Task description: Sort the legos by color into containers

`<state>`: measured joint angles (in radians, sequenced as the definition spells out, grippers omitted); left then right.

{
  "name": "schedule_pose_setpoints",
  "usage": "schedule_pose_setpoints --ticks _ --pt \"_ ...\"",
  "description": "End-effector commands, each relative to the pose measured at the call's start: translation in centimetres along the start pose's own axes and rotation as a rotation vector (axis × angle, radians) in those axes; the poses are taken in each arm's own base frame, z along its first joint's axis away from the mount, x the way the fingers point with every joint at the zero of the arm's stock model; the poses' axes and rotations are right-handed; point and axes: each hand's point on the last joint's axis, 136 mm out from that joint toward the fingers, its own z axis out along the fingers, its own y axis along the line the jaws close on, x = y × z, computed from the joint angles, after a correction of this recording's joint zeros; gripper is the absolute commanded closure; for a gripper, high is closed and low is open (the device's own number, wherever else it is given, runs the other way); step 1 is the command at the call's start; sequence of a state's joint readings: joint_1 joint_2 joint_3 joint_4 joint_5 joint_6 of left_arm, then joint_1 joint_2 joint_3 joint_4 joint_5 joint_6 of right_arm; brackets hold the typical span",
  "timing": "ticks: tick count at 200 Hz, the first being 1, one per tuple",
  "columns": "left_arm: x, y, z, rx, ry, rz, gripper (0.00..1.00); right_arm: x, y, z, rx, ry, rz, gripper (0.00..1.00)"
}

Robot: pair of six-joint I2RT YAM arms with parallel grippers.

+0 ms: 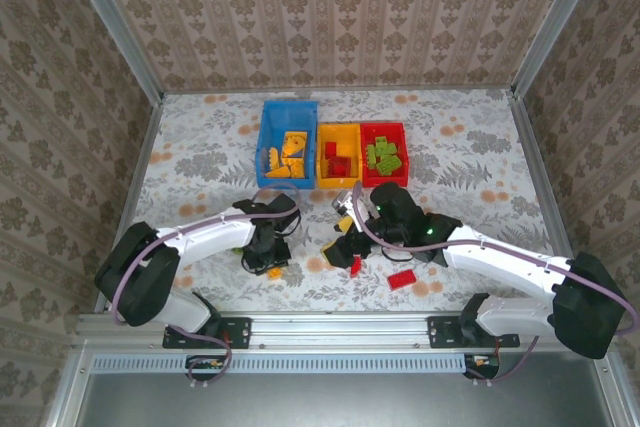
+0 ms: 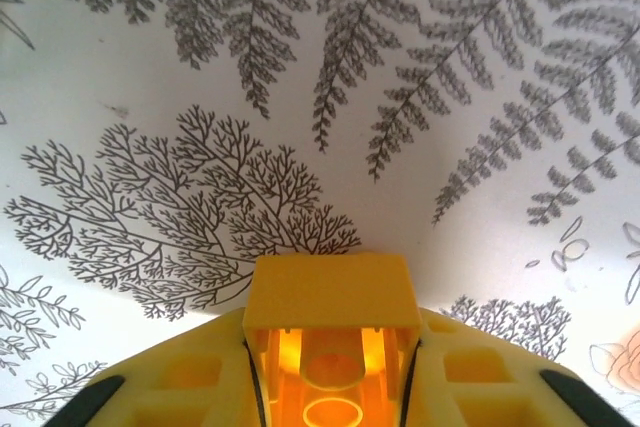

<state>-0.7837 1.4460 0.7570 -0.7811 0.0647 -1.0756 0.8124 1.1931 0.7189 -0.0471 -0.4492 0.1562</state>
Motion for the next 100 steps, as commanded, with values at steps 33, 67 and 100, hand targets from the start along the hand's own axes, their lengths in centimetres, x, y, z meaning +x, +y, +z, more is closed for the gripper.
schedule_pose_setpoints --ticks 33,67,100 --pt "-6.0 -2.7 -8.9 0.07 -0.236 0.069 0.75 -7.2 -1.6 -2.8 0.138 -0.232 -0.001 0.14" --pt "-12.4 -5.8 -13.1 0.124 -0.34 0.128 0.75 -11.4 -5.1 -4.2 0.281 -0.366 0.094 0.12" --pt "-18.8 -8.3 -14.4 0.097 -0.401 0.196 0.75 -13.7 -8.4 -4.6 0.347 -0.41 0.198 0.13"
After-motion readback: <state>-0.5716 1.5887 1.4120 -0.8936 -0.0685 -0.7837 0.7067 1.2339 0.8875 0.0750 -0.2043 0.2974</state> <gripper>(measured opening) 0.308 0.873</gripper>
